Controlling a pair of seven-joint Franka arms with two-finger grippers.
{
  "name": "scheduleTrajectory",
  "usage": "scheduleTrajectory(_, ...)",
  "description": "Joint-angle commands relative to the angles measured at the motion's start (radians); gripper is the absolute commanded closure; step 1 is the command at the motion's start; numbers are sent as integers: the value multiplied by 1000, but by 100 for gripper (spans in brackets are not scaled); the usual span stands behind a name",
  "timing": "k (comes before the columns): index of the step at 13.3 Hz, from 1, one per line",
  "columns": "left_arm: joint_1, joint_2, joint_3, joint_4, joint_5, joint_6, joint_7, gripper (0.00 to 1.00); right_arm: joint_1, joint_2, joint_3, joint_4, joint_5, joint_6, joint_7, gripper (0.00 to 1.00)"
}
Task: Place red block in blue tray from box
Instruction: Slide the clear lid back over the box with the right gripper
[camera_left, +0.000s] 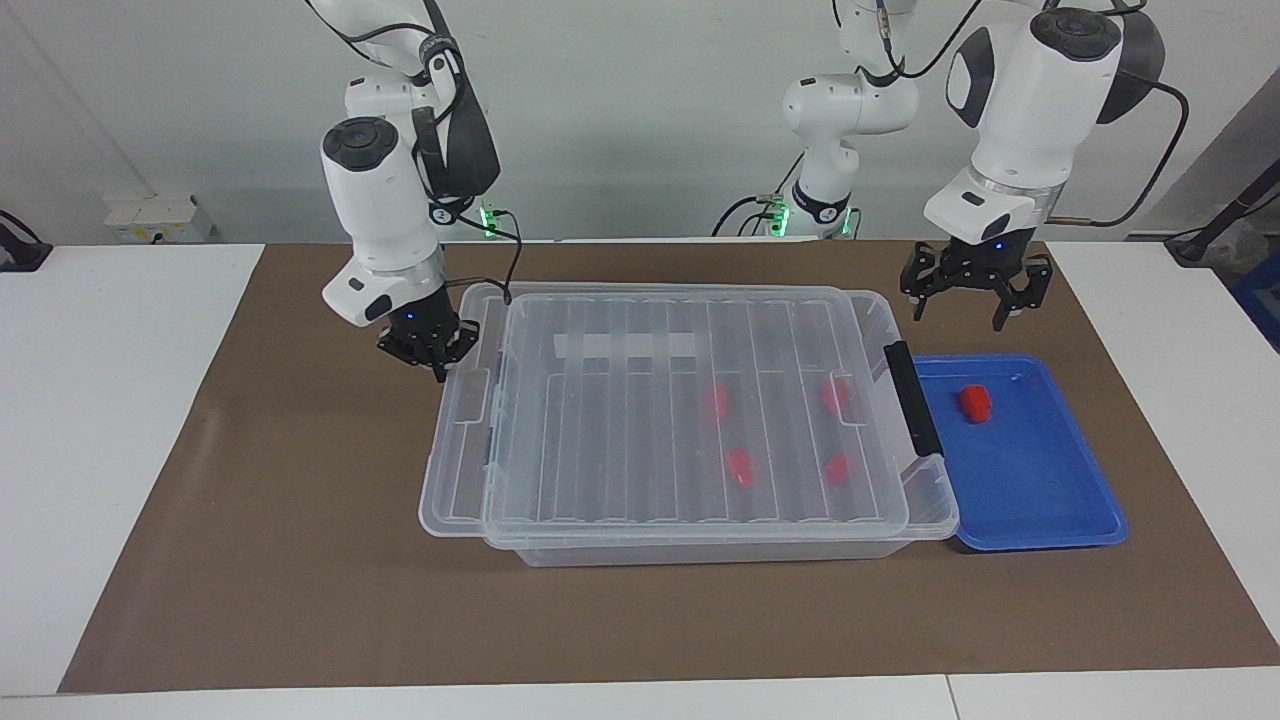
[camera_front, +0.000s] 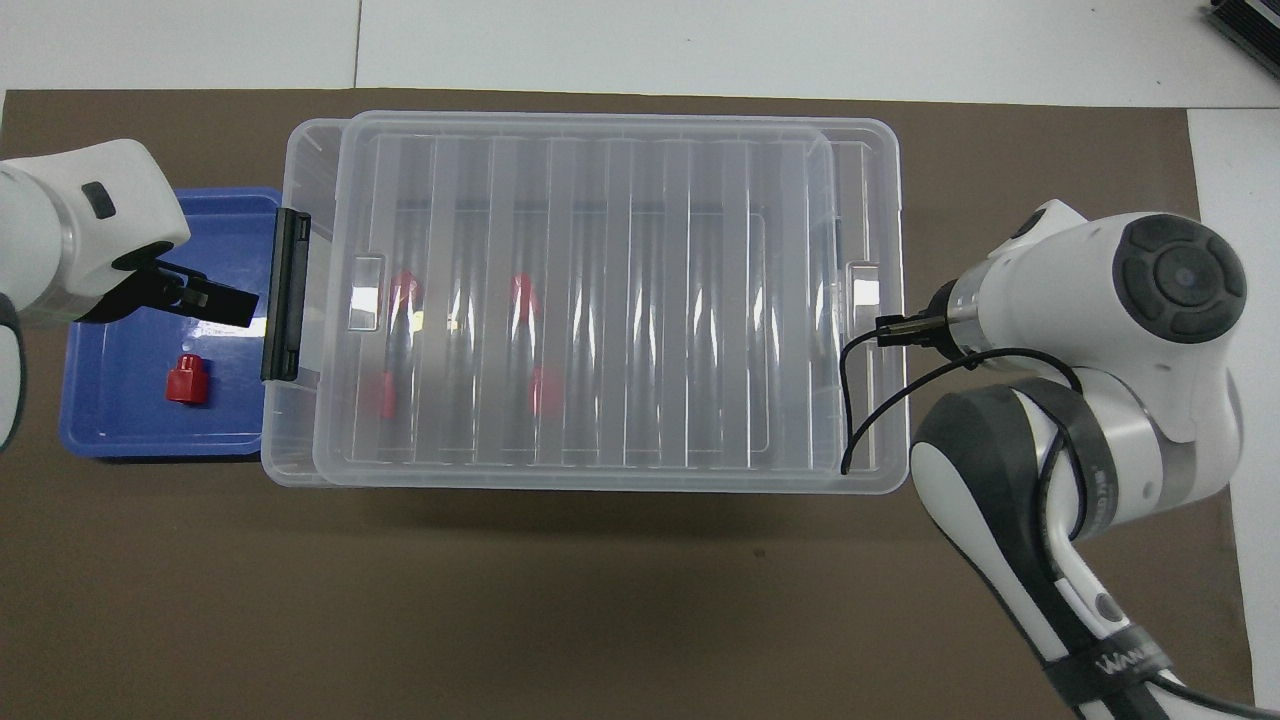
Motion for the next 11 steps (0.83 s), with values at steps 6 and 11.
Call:
scheduleTrajectory(6, 6, -24, 8, -27, -10, 7, 3, 0, 33, -23, 6, -23, -6, 16, -8, 100)
scheduleTrajectory(11, 12, -24, 14, -27, -10, 7, 1, 0, 47, -23, 6, -21, -6, 30, -4, 100)
